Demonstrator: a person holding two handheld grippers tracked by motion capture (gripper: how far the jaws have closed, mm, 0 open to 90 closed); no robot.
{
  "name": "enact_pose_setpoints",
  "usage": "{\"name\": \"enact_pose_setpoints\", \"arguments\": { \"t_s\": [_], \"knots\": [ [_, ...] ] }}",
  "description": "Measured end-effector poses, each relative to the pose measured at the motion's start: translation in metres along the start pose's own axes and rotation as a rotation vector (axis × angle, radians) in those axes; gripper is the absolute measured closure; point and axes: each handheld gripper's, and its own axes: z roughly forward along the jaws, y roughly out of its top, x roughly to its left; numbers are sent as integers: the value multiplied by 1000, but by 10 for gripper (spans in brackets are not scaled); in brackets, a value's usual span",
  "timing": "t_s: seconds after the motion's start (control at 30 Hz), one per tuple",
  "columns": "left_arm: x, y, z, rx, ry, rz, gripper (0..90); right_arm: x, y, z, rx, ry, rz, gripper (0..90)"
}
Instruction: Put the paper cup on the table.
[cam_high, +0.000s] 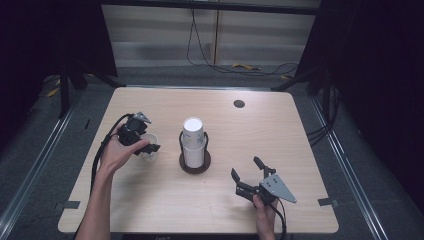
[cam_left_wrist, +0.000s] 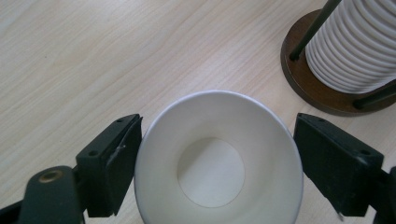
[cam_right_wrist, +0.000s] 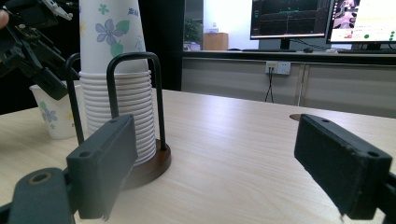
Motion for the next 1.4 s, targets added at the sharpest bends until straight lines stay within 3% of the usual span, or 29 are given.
{"name": "enact_pose_setpoints", "arguments": {
  "t_s": [0.27,0.4,0.63,0.73,0.87,0.9,1.03,1.07,1.1,1.27,1.4],
  "knots": [
    [2,-1,-10,-93,10,-25,166,0,0,0,2,0,0,129],
    [3,-5,-19,-237,-26,-69,166,0,0,0,3,2,1,130],
    [-7,-13,-23,-325,10,-51,175,0,0,0,1,2,-1,130],
    [-19,-17,-27,-410,32,-30,177,0,0,0,2,1,0,131],
    [-26,-21,-31,-455,59,-24,180,0,0,0,2,2,0,131],
    [-33,-24,-31,-488,74,-16,180,0,0,0,2,1,0,131],
    [-39,-28,-30,-500,73,-11,188,0,0,0,1,1,-1,132],
    [-43,-31,-30,-532,49,-24,188,0,0,0,1,1,-1,132],
    [-44,-32,-30,-533,46,-22,188,0,0,0,1,1,-1,132],
    [-54,-41,-33,-555,64,-34,188,0,0,0,2,2,0,133],
    [-64,-50,-32,-588,56,-37,188,0,0,0,1,3,0,133]
  ]
}}
